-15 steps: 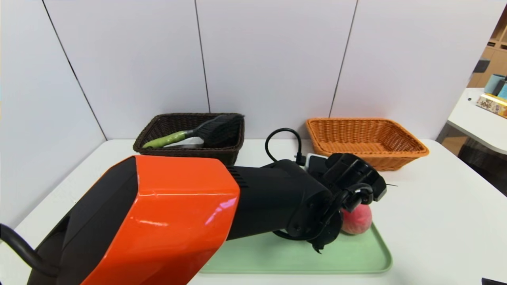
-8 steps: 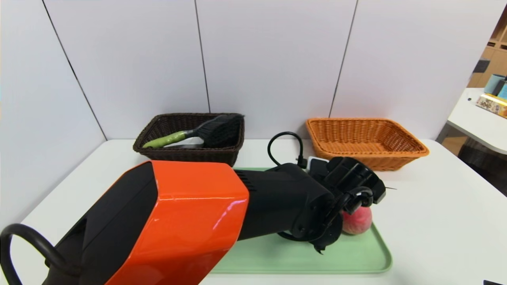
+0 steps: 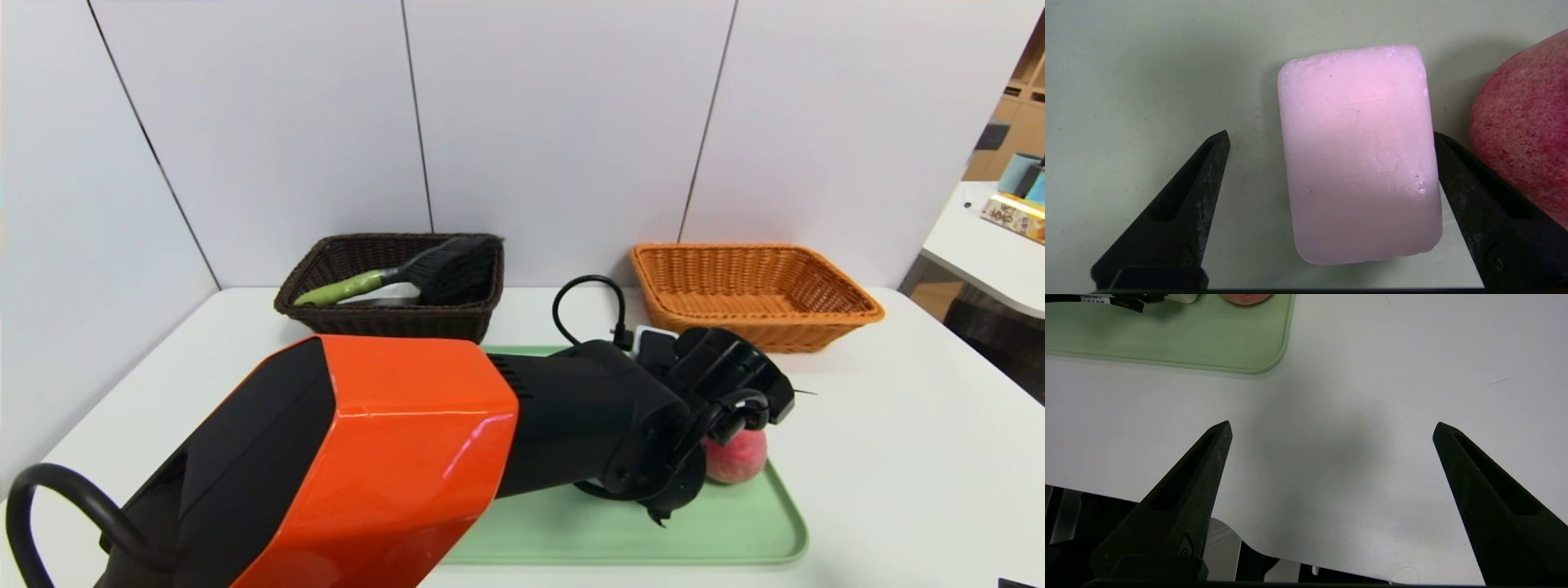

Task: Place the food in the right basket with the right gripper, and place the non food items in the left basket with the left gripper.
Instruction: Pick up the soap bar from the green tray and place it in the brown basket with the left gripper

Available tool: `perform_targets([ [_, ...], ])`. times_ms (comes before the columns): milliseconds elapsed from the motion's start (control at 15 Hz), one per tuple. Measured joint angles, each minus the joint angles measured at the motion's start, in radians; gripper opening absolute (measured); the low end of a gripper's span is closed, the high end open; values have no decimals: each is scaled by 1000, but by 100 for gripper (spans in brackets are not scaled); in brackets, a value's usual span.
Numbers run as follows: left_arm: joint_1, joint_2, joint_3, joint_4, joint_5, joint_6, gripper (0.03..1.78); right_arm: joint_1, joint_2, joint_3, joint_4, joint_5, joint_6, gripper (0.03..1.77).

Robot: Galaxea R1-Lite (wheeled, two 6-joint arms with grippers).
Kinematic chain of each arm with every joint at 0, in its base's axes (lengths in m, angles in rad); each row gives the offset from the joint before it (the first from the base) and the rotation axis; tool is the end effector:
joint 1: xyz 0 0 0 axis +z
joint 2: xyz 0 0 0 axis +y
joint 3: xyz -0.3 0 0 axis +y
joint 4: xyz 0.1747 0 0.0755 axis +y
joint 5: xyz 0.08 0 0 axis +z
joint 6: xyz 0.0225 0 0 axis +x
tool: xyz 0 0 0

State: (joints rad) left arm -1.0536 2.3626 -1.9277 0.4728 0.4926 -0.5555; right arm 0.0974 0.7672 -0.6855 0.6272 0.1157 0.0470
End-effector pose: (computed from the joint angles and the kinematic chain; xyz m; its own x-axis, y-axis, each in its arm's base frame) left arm 0.2393 -0.3991 0.1270 0.6792 -0.2376 -0.6944 0.3229 0.9464 -0.0080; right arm 0.0416 0.0067 0.2026 0.7392 0.1882 -0.6466 -0.1532 0.9820 0.1107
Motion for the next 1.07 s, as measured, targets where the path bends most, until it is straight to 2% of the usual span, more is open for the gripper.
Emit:
perform_targets([
  [200,-1,0,1,5,0,2,121,-1,0,-2,0,0,0,170],
  [333,0,-1,1,9,0,5,102,-1,0,-3,-1,0,0,170],
  [867,12,-56,1,26,0,26,100,-1,3,-6,-2,1,-1,170],
  [1067,24,-106,1,69,1,36,99,-1,2,-7,-2,0,-1,170],
])
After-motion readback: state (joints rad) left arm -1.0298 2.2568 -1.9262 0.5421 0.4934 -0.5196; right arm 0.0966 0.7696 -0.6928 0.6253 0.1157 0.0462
